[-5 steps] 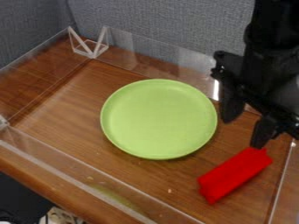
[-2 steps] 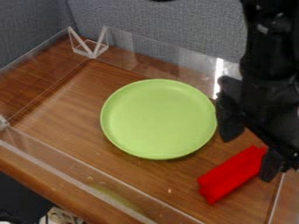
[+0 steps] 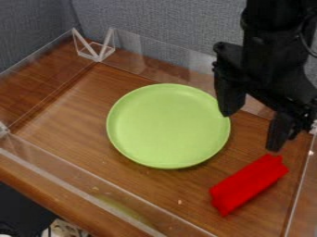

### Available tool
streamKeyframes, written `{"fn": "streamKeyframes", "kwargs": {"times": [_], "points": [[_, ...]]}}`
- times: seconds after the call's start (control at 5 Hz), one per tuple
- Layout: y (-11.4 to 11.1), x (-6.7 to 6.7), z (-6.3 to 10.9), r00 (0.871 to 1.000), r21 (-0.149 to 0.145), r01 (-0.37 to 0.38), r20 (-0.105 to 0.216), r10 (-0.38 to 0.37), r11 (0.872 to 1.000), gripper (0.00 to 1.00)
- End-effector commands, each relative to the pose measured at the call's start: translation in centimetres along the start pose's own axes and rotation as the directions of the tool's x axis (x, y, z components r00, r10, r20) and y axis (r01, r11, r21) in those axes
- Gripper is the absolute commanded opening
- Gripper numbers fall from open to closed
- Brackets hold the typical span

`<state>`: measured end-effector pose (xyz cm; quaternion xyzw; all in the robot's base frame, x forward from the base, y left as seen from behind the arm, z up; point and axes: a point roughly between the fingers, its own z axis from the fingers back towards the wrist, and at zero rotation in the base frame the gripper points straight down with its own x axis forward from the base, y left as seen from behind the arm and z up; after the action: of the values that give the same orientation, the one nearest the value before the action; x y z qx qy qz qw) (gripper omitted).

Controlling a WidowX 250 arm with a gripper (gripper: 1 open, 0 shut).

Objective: Put the red object on the right side

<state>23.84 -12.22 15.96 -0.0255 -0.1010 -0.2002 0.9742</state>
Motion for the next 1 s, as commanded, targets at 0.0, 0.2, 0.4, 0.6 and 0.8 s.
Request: {"fn": "streamKeyframes", "kwargs": {"times": [0.0, 0.2, 0.4, 0.6, 0.8], "points": [[-1.5, 0.5, -0.4, 0.998, -0.034, 0.047, 0.037, -0.046, 0.998, 1.00], [-3.1, -0.2, -2.9, 0.995, -0.063, 0.103, -0.003, -0.104, 0.993, 0.00], [-2.7, 0.4, -2.5, 0.995, -0.070, 0.094, -0.005, -0.095, 0.993, 1.00], [-2.4, 0.7, -0.1, 0.996, -0.047, 0.086, 0.015, -0.086, 0.995, 1.00], [-1.9, 0.8, 2.5, 0.995, -0.029, 0.086, 0.046, -0.085, 0.996, 0.00]]}}
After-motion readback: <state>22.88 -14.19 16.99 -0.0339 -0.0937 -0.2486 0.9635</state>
